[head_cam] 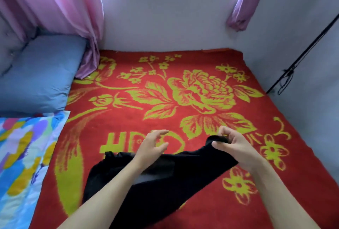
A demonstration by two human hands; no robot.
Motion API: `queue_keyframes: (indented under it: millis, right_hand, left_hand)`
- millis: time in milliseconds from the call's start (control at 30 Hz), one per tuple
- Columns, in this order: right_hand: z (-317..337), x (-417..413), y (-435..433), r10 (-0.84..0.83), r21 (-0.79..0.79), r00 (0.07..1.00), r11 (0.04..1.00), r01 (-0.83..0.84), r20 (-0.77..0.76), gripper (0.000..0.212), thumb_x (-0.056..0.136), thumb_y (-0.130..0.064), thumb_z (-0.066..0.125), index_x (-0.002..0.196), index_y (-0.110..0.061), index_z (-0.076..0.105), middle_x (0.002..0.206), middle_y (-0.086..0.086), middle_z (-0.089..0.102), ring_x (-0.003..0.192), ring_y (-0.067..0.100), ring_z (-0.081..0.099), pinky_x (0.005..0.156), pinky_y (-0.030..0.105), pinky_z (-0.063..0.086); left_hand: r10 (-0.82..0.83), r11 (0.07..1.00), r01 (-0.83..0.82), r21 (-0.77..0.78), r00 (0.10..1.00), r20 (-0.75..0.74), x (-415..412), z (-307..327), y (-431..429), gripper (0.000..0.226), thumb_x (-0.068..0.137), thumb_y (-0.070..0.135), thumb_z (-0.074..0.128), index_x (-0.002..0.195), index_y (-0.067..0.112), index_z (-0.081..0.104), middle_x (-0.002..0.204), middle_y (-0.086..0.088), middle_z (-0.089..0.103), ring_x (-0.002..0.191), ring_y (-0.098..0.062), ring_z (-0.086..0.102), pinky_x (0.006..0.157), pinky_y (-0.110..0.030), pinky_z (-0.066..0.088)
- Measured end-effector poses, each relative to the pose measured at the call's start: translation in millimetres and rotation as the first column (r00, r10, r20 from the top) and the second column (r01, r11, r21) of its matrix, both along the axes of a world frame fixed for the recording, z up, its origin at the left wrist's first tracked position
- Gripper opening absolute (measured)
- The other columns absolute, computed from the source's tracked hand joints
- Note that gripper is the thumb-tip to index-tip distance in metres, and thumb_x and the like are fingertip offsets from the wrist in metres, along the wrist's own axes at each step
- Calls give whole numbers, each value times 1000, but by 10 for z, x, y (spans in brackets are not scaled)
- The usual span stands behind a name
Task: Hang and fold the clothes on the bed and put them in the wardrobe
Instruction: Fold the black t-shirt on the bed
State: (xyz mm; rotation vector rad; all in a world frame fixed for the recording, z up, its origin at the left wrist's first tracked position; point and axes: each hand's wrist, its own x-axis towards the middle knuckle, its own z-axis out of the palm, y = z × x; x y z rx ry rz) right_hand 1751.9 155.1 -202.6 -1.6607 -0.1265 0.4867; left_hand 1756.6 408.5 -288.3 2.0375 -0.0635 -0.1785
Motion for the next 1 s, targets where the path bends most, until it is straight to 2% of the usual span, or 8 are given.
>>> queue_keyframes:
  millis: [100, 233, 400, 533, 633, 767, 900, 1000]
  right_hand:
    - [661, -37, 67, 169, -42, 982, 985, -166, 89, 33, 76, -16, 70, 59, -30, 46, 50, -10, 41, 42, 4, 35, 41, 13, 27]
    - [1213, -76, 193, 287, -178, 942, 950, -256, 176, 31, 77, -13, 67, 60, -32, 49, 51, -12, 42, 42, 2, 34, 42, 13, 26]
    - [1586, -220, 255, 348, -303, 903, 914, -269, 251, 30, 76, -10, 67, 62, -32, 51, 50, -10, 50, 42, 4, 38, 42, 13, 30]
    - [1747, -353, 174, 306, -307, 893, 929, -205, 329, 32, 74, -8, 67, 60, -32, 50, 50, -12, 45, 42, 5, 34, 42, 14, 28]
    - [1794, -404, 89, 238, -261, 898, 954, -145, 370, 33, 72, -6, 67, 58, -31, 51, 49, -12, 44, 41, 3, 36, 41, 13, 29]
    - [1821, -455, -18, 114, -152, 901, 987, -55, 419, 33, 72, -2, 70, 60, -24, 48, 47, -10, 42, 39, 3, 35, 39, 13, 28]
    - [1908, -484, -107, -27, -24, 869, 999, 45, 495, 24, 67, -2, 64, 68, -12, 42, 46, -9, 46, 36, 1, 40, 37, 12, 33]
    - [1978, -515, -192, -163, 114, 839, 986, 121, 518, 18, 67, -1, 58, 68, -13, 44, 44, -9, 47, 33, 0, 42, 35, 9, 34]
  left_hand:
    - [-175, 971, 175, -162, 985, 16, 41, 521, -99, 44, 89, 10, 57, 119, 40, 48, 121, 25, 46, 105, 6, 46, 90, -16, 39]
    - [-527, 785, 480, -392, 850, -14, -43, 1126, -282, 52, 79, 4, 53, 121, 34, 55, 130, 15, 53, 123, -1, 47, 98, -18, 39]
    - [-702, 612, 650, -452, 709, 68, -240, 1517, -422, 29, 82, 4, 55, 106, 19, 61, 93, 13, 66, 90, -7, 61, 81, -21, 47]
    - [-671, 646, 660, -384, 731, 128, -323, 1563, -442, 22, 85, 9, 61, 106, 2, 63, 94, -14, 55, 89, -29, 51, 84, -39, 42]
    - [-621, 716, 640, -279, 767, 162, -363, 1581, -474, 14, 87, 12, 63, 95, 1, 65, 91, -14, 51, 85, -27, 47, 83, -38, 39]
    - [-586, 778, 616, -122, 782, 212, -372, 1601, -438, 11, 87, 10, 61, 83, 20, 62, 107, -4, 54, 102, -18, 53, 101, -37, 40]
    - [-595, 772, 615, -162, 788, 157, -368, 1578, -274, 31, 88, 3, 57, 72, 28, 65, 78, 7, 61, 78, -11, 59, 79, -32, 47]
    - [-518, 829, 539, -153, 841, 157, -307, 1579, -82, 14, 85, 1, 61, 77, 11, 64, 74, 9, 60, 72, -6, 57, 72, -21, 43]
